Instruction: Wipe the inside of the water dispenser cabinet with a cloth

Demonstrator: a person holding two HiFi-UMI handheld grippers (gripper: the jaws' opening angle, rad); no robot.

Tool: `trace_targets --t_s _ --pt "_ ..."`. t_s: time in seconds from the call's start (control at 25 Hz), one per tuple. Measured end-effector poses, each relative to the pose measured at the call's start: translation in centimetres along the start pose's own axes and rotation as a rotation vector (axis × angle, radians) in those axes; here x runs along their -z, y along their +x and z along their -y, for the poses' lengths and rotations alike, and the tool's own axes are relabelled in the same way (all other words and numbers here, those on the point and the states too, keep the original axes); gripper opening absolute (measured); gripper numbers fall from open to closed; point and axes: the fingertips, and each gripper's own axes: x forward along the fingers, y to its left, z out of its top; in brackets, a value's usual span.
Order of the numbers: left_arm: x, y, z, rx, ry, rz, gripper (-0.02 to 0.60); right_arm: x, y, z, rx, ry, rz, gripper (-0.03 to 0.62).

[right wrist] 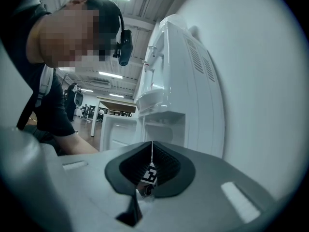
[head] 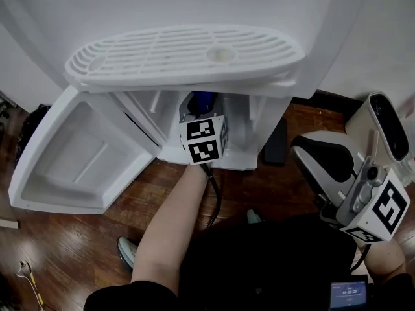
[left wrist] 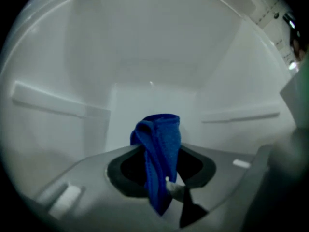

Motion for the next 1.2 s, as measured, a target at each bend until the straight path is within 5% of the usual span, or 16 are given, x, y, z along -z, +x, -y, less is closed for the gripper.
trace_targets --t_s 0.12,0.28,0.48,0.92,1.04,1.2 --pt "0.3 0.1 4.8 0.211 0.008 -0.035 0.143 0.1 0.2 -0.4 -0.023 -0.011 -0.01 0.012" --pt "0.7 0.7 8.6 0.374 0.056 -0.073 0.141 0.0 0.0 -0.2 0.002 -0.008 0.002 0.012" --pt "0.6 -0.9 9.1 0.533 -0.027 -0.095 0.139 0.2 0.1 -0.6 -0.015 -0.027 0.001 0.012" --pt "0.1 -12.6 10.7 1.009 -0.22 -0.206 0.139 0.5 0.1 -1.0 -0.035 -0.035 -0.017 0.012" --pt "-2.0 -12.9 9.4 0.967 -0.226 -0.134 0.141 0.5 0.1 -0.9 -0.029 -0.025 -0.014 0.012" --pt "-7.4 -7.8 6.4 0.648 -0.103 0.042 0.141 0.4 0.1 -1.0 -0.033 -0.035 -0.016 0.012"
